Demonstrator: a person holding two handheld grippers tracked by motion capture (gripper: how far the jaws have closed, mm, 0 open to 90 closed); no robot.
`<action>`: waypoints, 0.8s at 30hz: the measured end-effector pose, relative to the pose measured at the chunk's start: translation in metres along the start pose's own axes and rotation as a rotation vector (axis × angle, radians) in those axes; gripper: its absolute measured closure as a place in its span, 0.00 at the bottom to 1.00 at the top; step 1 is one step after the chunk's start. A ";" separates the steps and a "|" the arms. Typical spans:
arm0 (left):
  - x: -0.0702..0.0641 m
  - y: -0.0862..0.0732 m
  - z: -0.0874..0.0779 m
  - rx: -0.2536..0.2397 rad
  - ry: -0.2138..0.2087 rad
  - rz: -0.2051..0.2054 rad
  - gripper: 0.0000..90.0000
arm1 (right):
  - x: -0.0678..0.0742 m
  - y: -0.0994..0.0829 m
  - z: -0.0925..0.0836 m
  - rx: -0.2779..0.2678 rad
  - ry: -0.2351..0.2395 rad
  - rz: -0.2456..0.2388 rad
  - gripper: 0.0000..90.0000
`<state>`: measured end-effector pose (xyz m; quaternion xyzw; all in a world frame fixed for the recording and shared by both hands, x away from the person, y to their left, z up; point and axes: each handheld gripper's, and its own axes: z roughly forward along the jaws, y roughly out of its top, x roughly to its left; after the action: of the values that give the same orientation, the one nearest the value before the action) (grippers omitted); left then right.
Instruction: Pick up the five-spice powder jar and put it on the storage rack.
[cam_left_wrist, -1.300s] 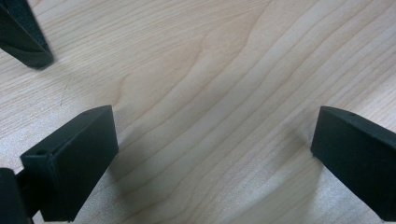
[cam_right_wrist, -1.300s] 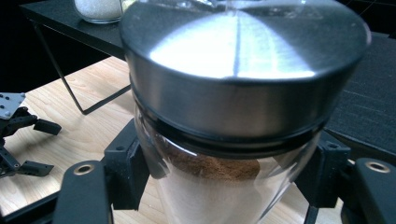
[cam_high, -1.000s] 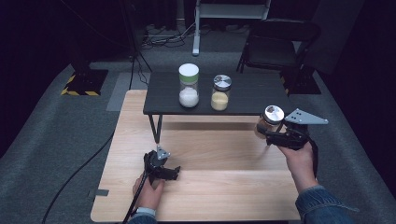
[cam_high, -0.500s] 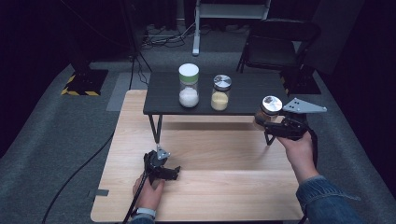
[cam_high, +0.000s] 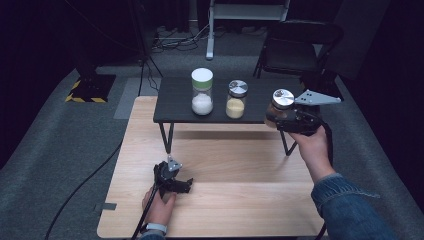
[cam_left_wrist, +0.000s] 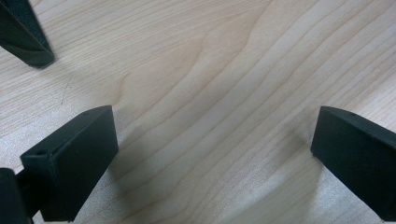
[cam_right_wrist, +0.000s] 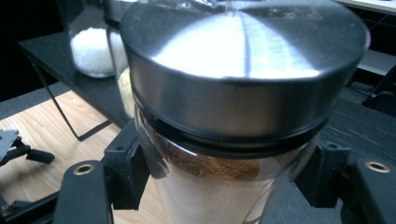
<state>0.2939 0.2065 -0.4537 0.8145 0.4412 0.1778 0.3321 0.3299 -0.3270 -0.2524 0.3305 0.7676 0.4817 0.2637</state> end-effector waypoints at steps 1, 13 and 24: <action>0.000 0.000 0.000 0.000 0.000 0.000 0.00 | -0.001 0.001 0.002 -0.002 0.000 0.003 0.34; -0.001 0.000 0.000 0.000 0.002 -0.002 0.00 | -0.010 0.009 0.025 0.007 0.005 0.023 0.34; -0.001 0.000 0.000 0.000 0.002 -0.002 0.00 | -0.015 0.013 0.042 0.036 -0.012 0.030 0.34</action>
<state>0.2933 0.2062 -0.4536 0.8140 0.4422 0.1782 0.3319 0.3728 -0.3102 -0.2555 0.3495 0.7694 0.4700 0.2548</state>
